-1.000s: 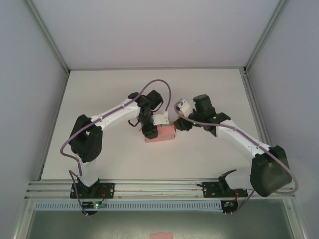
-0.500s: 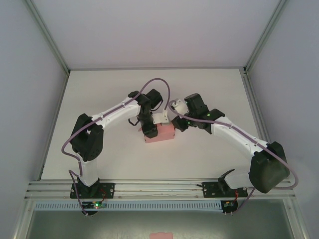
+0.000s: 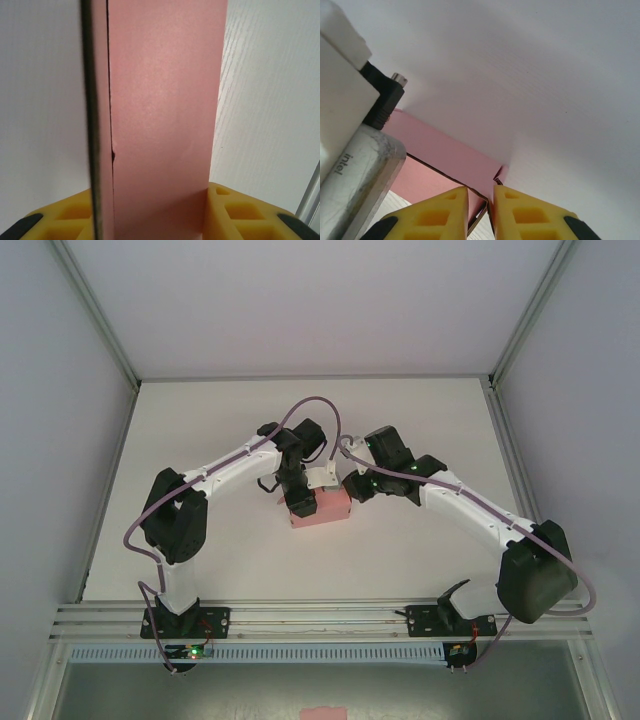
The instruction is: Assemble paper box
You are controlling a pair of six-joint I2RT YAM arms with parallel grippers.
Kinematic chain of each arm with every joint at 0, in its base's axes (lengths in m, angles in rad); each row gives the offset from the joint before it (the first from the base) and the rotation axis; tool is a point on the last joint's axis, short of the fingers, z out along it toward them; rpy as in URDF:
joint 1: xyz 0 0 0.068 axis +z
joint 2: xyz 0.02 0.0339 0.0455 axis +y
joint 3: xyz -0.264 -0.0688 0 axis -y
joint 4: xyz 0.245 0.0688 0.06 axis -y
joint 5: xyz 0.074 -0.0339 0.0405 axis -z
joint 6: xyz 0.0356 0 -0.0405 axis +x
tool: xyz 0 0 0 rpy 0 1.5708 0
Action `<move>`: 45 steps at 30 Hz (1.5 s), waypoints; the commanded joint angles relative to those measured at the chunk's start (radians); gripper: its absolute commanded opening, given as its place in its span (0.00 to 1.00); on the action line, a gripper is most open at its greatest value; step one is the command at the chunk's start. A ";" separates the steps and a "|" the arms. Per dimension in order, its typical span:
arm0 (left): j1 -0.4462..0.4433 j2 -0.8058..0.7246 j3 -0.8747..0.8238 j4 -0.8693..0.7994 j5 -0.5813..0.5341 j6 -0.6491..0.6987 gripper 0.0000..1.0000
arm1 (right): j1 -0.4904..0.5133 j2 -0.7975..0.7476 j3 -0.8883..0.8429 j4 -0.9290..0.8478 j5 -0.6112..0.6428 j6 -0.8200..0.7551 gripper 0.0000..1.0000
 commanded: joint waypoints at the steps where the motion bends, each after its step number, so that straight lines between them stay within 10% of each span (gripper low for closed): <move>1: 0.003 0.059 -0.026 0.036 -0.029 -0.007 0.39 | 0.013 -0.002 -0.040 -0.117 0.033 0.029 0.20; 8: 0.003 0.062 -0.027 0.042 -0.026 -0.001 0.39 | 0.015 -0.002 -0.039 -0.110 -0.001 -0.002 0.31; 25: 0.003 0.067 0.002 0.062 -0.017 -0.025 0.39 | 0.022 -0.010 -0.083 0.180 -0.233 0.352 0.02; 36: 0.003 0.069 0.016 0.093 -0.026 -0.057 0.41 | 0.073 -0.033 -0.288 0.256 0.043 0.240 0.00; 45: 0.003 0.050 0.082 0.115 -0.031 -0.154 0.61 | 0.130 -0.044 -0.327 0.267 0.226 0.218 0.00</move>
